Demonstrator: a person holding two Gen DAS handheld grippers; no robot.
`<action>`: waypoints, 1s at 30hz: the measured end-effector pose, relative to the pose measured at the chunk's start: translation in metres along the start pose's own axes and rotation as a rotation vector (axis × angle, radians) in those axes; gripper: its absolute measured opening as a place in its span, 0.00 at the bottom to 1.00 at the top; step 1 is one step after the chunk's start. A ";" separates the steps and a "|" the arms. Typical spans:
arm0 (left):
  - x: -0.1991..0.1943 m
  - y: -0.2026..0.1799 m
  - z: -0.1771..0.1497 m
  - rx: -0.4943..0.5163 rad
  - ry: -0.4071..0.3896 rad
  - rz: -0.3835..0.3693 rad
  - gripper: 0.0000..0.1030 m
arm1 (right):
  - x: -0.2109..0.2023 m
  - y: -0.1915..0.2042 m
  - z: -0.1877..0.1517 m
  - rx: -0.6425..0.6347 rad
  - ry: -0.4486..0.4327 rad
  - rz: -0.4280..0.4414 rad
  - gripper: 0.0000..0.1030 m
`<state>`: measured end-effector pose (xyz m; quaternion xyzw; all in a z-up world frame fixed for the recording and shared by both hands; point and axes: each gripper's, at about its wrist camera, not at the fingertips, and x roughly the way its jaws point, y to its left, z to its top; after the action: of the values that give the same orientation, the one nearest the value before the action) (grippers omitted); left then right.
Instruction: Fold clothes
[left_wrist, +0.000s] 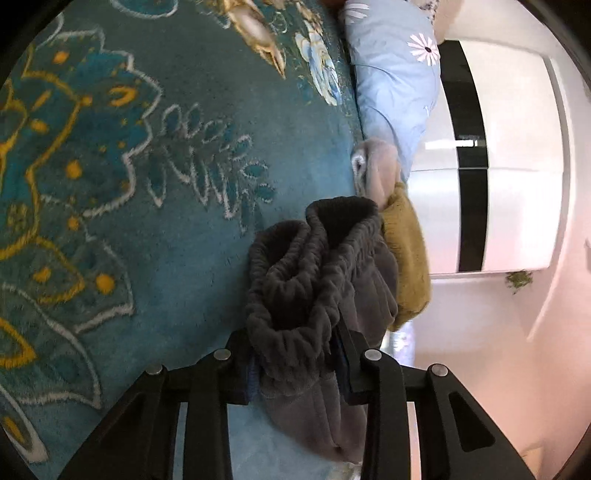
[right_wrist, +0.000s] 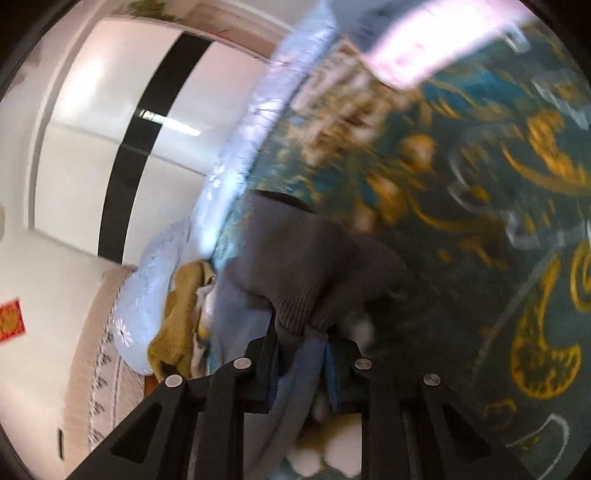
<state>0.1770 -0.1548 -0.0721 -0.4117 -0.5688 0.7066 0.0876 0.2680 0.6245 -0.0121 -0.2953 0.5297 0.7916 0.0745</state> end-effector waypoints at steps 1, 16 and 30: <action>0.000 -0.001 0.000 -0.002 0.002 0.007 0.33 | 0.002 -0.007 0.000 0.027 0.001 0.004 0.21; -0.045 -0.080 -0.018 0.260 -0.108 0.177 0.42 | 0.010 -0.017 0.000 0.063 0.013 -0.027 0.21; 0.080 -0.094 -0.047 0.390 0.118 0.260 0.38 | 0.013 -0.017 0.011 0.063 0.043 -0.042 0.21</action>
<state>0.1249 -0.0415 -0.0295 -0.4974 -0.3577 0.7831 0.1069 0.2605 0.6389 -0.0299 -0.3208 0.5493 0.7664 0.0891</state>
